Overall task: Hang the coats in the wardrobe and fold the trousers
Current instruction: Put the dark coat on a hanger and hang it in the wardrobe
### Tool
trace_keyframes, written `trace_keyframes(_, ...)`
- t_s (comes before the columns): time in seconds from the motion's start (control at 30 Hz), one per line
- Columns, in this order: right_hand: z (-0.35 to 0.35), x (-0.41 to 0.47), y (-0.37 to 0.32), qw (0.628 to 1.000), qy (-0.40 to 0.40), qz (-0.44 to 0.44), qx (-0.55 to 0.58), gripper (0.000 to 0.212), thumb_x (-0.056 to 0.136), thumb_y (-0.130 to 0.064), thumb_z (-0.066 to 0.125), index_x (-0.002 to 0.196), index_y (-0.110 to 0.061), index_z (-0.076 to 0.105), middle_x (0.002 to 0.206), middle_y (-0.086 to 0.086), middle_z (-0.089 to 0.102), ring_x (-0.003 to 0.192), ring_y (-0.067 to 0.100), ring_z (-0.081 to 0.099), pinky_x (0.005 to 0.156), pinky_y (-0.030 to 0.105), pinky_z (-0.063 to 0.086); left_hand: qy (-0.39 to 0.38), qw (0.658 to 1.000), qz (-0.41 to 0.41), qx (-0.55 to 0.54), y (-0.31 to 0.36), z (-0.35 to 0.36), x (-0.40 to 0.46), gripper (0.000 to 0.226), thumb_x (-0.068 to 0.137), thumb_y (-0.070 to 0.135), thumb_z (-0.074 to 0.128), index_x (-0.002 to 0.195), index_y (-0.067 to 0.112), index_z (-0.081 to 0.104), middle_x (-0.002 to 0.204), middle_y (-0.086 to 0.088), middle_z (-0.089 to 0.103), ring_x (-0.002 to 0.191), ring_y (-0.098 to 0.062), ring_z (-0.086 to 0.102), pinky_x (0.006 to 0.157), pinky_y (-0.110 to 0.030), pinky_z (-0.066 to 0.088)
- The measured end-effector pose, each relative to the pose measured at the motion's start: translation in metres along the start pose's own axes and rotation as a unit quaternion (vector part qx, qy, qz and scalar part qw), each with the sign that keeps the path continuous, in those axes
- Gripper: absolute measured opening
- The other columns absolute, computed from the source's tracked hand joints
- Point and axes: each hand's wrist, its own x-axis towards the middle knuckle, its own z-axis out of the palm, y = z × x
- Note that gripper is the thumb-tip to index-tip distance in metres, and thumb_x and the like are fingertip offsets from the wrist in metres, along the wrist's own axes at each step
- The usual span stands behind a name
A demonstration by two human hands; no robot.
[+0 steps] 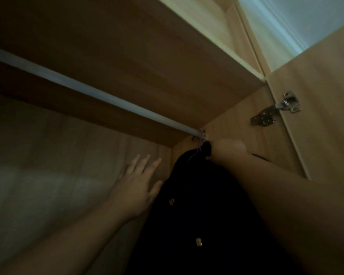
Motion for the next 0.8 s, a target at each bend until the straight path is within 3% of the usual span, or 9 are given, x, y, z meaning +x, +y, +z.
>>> trace_keyframes(0.1,-0.010,-0.013,0.005,0.999,0.000,-0.012,-0.044,0.053,0.096,-0.060,0.049,0.129,-0.019,0.054,0.120,0.004,0.061,0.110,0.024,0.060,0.075,0.034,0.043,-0.002,1.000,-0.008,0.007,-0.002,-0.009,-0.011,0.080,0.081,0.069,0.007,0.155,0.039,0.012,0.164,-0.001,0.018,0.151,-0.024,0.006,0.121,-0.044,0.018)
trace_keyframes(0.17,-0.007,-0.027,0.004,0.998,0.027,-0.009,-0.058,0.066,0.097,-0.063,0.043,0.144,-0.017,0.039,0.129,0.007,0.057,0.112,0.026,0.058,0.072,0.034,0.038,-0.010,1.000,-0.016,0.002,0.002,-0.018,-0.021,0.080,0.081,0.070,0.007,0.155,0.039,0.009,0.164,0.000,0.016,0.151,-0.024,0.005,0.121,-0.044,0.018)
trace_keyframes(0.27,0.009,-0.061,-0.004,0.992,0.065,-0.022,-0.103,0.073,0.101,-0.057,0.031,0.159,-0.016,0.013,0.156,0.015,0.032,0.135,0.033,0.039,0.095,0.046,0.037,-0.032,0.999,-0.016,-0.015,0.017,-0.030,-0.040,0.081,0.080,0.069,0.006,0.155,0.039,0.006,0.164,0.000,0.015,0.151,-0.023,0.004,0.121,-0.044,0.016)
trace_keyframes(0.33,0.021,-0.094,-0.010,0.988,0.047,-0.053,-0.138,0.071,0.103,-0.053,0.023,0.160,-0.017,0.002,0.166,0.013,0.008,0.150,0.033,0.013,0.115,0.059,0.018,-0.048,0.998,-0.014,-0.028,0.029,-0.034,-0.059,0.079,0.080,0.069,0.007,0.154,0.040,0.005,0.164,0.000,0.014,0.151,-0.023,0.004,0.121,-0.043,0.015)
trace_keyframes(0.4,0.032,-0.134,-0.017,0.986,0.004,-0.090,-0.142,0.068,0.103,-0.052,0.018,0.160,-0.020,-0.002,0.168,0.009,-0.005,0.154,0.031,-0.004,0.117,0.065,0.000,-0.066,0.997,-0.008,-0.045,0.039,-0.034,-0.082,0.077,0.082,0.069,0.009,0.154,0.041,0.004,0.164,0.001,0.013,0.151,-0.024,0.004,0.121,-0.044,0.016)
trace_keyframes(0.5,0.050,-0.209,-0.027,0.978,-0.049,-0.139,-0.146,0.070,0.102,-0.055,0.020,0.160,-0.024,-0.004,0.167,0.008,-0.009,0.153,0.030,-0.012,0.116,0.064,-0.010,-0.092,0.992,-0.005,-0.083,0.053,-0.029,-0.127,0.076,0.084,0.068,0.014,0.154,0.039,0.008,0.164,0.000,0.017,0.151,-0.025,0.008,0.120,-0.047,0.020)
trace_keyframes(0.63,0.081,-0.324,-0.032,0.953,-0.139,-0.209,-0.168,0.076,0.100,-0.059,0.028,0.160,-0.024,-0.004,0.167,0.008,-0.010,0.153,0.031,-0.014,0.115,0.064,-0.017,-0.169,0.972,-0.034,-0.163,0.068,-0.017,-0.203,0.073,0.089,0.065,0.023,0.155,0.038,0.011,0.164,0.001,0.014,0.151,-0.023,0.007,0.120,-0.050,0.019)
trace_keyframes(0.8,0.103,-0.429,-0.021,0.941,-0.186,-0.220,-0.176,0.074,0.100,-0.058,0.027,0.159,-0.022,-0.001,0.167,0.013,-0.009,0.152,0.033,-0.016,0.114,0.065,-0.018,-0.256,0.948,-0.045,-0.181,0.099,-0.004,-0.290,0.067,0.097,0.059,0.031,0.156,0.036,0.006,0.165,0.000,0.008,0.152,-0.024,0.000,0.122,-0.048,0.012)
